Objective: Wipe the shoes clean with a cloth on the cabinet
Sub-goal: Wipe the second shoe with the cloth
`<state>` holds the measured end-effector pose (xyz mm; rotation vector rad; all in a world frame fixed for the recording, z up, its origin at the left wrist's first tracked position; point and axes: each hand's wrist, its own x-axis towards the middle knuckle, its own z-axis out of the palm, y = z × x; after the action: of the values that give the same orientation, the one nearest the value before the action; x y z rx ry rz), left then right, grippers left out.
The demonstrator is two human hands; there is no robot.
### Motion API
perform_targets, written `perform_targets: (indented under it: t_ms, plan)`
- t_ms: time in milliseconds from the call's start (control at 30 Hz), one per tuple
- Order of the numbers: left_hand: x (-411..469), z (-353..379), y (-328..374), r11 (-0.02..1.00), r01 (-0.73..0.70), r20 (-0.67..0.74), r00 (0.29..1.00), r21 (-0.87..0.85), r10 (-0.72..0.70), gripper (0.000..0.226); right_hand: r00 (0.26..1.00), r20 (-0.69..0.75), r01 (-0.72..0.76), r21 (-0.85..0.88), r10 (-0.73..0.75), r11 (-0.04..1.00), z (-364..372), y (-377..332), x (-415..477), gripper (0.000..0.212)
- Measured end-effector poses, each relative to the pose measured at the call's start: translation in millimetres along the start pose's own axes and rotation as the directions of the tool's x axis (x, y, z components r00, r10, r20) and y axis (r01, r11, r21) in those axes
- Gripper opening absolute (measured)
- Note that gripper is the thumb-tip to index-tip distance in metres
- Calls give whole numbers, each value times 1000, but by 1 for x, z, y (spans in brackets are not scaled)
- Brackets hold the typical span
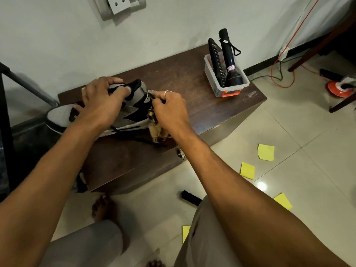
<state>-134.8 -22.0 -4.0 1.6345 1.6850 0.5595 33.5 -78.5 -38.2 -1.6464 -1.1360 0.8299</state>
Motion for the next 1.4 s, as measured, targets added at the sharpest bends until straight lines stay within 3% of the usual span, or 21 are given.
perform_targets:
  t_ms: [100, 200, 333, 500, 667, 800, 900, 1033, 1167, 1233, 1400]
  plan:
    - [-12, 12, 0, 987, -27, -9, 1000, 156, 28, 67, 999, -8, -39, 241, 42, 970, 1, -8, 2, 27]
    - [-11, 21, 5, 983, 11, -45, 999, 183, -3, 76, 999, -25, -18, 234, 25, 972, -1, -5, 4, 28]
    - [-8, 22, 9, 985, 79, -93, 994, 153, -65, 63, 1000, 16, 9, 2, -9, 1000, 1, -4, 1, 30]
    - [-7, 20, 5, 988, 70, -89, 994, 136, -59, 48, 1000, -18, 11, 222, -7, 975, 0, -12, -5, 28]
    - [-7, 19, 5, 990, 66, -78, 995, 122, -57, 47, 999, -31, -22, 64, 24, 998, 1, -9, -12, 22]
    - [-8, 18, 4, 992, 49, -65, 997, 119, -41, 45, 997, -77, 10, 188, 5, 982, 0, -15, -15, 22]
    - [-9, 18, 5, 992, 54, -64, 997, 112, -47, 41, 999, -45, 8, 164, -1, 986, 4, -17, -20, 20]
    - [-9, 14, 4, 995, 54, -62, 997, 86, -48, 37, 999, 40, -36, 122, 31, 992, 0, -15, -27, 41]
    - [-5, 8, 0, 999, 33, -52, 998, 23, -32, 36, 980, -166, -63, 268, 110, 961, -8, -9, -17, 26]
    - [1, 1, -9, 1000, 2, -45, 999, -28, -3, 34, 965, -210, -100, 254, 155, 962, -9, -4, -14, 25]
    - [4, -7, -20, 988, -52, -11, 999, -145, 51, 46, 988, 112, -114, 69, 106, 991, 3, -3, -22, 26]
